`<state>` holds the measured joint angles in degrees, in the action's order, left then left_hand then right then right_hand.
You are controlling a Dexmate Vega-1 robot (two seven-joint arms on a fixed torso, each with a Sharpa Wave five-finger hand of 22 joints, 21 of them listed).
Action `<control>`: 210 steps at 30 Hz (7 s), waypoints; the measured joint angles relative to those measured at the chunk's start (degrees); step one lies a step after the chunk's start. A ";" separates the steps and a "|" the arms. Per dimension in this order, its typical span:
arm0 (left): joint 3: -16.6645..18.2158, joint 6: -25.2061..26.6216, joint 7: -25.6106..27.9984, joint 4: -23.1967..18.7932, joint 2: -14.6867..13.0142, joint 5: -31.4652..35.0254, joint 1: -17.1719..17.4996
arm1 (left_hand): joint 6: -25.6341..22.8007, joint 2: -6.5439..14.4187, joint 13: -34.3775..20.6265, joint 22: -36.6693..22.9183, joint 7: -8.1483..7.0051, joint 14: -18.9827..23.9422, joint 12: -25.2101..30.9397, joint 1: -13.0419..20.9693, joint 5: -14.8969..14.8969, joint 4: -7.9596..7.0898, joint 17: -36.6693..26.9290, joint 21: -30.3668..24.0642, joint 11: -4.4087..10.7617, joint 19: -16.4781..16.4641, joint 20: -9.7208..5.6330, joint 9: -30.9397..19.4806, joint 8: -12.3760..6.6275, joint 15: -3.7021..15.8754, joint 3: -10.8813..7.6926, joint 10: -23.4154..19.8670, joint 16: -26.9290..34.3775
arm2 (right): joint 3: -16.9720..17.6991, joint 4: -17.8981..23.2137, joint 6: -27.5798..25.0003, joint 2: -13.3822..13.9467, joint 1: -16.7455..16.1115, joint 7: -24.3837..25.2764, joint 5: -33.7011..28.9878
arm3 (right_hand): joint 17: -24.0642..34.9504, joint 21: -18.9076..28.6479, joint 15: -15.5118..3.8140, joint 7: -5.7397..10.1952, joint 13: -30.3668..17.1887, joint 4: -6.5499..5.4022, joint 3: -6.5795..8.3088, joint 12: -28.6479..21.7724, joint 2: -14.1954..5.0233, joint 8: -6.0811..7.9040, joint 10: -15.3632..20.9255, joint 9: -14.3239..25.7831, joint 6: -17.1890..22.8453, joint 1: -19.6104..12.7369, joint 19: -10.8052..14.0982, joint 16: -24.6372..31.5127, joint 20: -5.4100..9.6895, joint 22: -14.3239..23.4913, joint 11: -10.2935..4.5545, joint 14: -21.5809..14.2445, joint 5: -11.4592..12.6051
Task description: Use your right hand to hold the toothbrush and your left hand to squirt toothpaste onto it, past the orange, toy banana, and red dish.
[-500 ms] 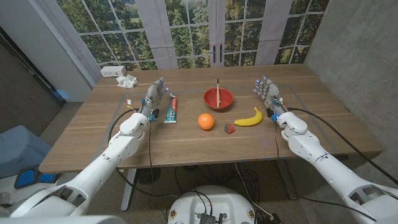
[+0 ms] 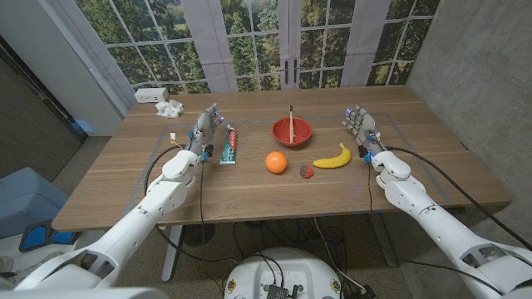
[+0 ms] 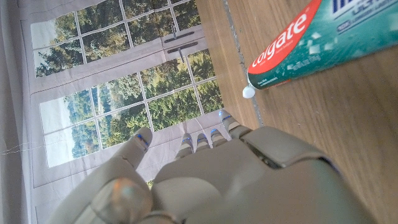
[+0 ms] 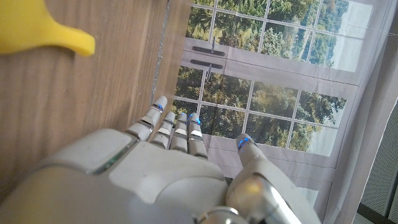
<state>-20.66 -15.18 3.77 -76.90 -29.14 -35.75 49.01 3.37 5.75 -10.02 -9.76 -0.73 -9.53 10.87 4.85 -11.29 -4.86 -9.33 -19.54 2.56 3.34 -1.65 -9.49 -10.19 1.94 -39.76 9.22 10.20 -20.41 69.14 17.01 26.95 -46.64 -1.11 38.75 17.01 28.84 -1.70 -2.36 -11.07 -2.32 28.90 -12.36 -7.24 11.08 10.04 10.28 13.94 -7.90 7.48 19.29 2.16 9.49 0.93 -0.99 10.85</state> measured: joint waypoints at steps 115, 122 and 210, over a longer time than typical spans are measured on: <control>0.01 -2.03 1.29 0.62 0.01 1.96 0.48 | -0.52 0.30 -0.26 -0.24 3.39 0.43 0.00 0.30 0.00 3.39 -0.14 1.58 -1.14 -4.29 0.21 -0.25 0.03 -1.43 1.19 -0.09 0.00 | -14.48 30.44 -31.61 7.62 2.88 18.89 -37.57 | 2.59 -0.44 -0.35 0.63 -2.13 11.41 3.69 -2.06 -1.98 1.01 7.77 0.52 7.55 -16.09 9.29 5.51 -2.16 0.77 -0.22 -10.49 2.30; 0.16 -2.41 0.73 0.91 -0.06 1.70 0.53 | -0.52 0.30 -0.26 -0.24 3.39 0.43 0.00 0.30 0.00 3.39 -0.14 1.97 -1.14 -4.29 0.21 -0.25 0.03 -1.43 1.19 -0.09 0.00 | -15.74 31.33 -33.75 7.34 3.75 18.13 -39.00 | 2.81 -0.44 -0.35 0.63 -2.12 11.41 3.69 -2.06 -1.98 1.01 7.77 0.51 7.55 -16.09 9.40 5.57 -2.27 0.77 -0.22 -10.49 2.30; 0.74 -6.36 -1.39 5.02 1.30 0.60 0.06 | -0.82 0.22 -0.17 -0.23 3.08 0.53 0.00 -0.09 0.00 4.34 -0.13 3.49 -1.45 -4.39 0.74 -0.24 0.03 -1.32 1.17 -0.40 0.00 | -37.60 18.47 -75.64 -11.87 20.16 27.54 -55.41 | 17.59 9.53 -0.96 2.78 -10.62 12.51 -4.20 -9.32 6.23 4.66 21.08 1.85 19.74 -39.25 22.30 22.35 -1.64 2.12 -4.10 -26.05 -0.27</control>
<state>-19.91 -21.53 2.38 -71.88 -27.83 -35.15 49.07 2.55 5.97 -10.19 -9.99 2.36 -9.00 10.87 4.76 -11.29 -0.53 -9.46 -16.06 1.12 -1.05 -0.91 -9.73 -10.16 0.62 -38.59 8.82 10.20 -58.01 87.61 -58.62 15.08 -26.48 26.42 -16.65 34.60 38.37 -2.66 0.42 -21.68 10.19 24.70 -21.68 -1.01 15.74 31.12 12.13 33.67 -47.15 29.78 41.64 0.51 11.61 -3.18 -27.04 10.58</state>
